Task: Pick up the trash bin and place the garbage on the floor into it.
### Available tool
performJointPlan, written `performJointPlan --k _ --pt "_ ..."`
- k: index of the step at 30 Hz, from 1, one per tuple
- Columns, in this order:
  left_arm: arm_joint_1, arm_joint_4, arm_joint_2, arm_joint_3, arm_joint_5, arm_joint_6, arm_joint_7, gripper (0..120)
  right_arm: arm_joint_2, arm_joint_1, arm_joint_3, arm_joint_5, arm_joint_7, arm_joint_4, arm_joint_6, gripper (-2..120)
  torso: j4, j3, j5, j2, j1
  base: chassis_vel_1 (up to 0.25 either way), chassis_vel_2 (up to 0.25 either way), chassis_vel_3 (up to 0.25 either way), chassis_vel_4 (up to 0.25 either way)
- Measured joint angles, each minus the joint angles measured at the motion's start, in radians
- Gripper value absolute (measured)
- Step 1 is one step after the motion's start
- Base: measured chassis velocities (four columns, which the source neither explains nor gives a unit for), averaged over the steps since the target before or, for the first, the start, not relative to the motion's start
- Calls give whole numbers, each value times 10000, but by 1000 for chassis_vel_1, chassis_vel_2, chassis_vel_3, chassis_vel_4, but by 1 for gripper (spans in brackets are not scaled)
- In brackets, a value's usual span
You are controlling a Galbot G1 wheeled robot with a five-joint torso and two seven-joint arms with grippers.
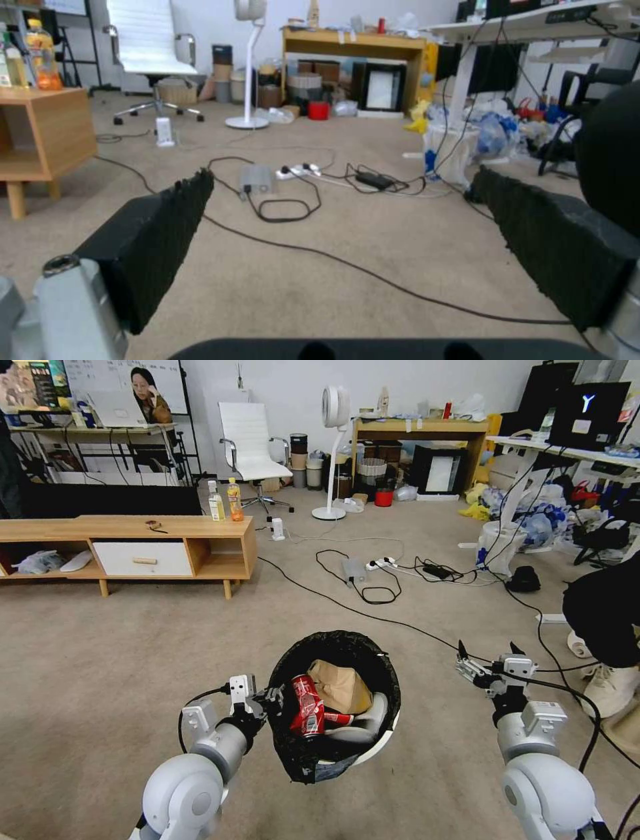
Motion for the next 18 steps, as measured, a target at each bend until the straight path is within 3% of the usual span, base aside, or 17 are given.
performJointPlan --k 18 --pt "28 5 -105 -8 20 -19 -9 2 -5 -27 104 352 172 -6 189 100 -2 0 0 0 0 0 0 0 0"
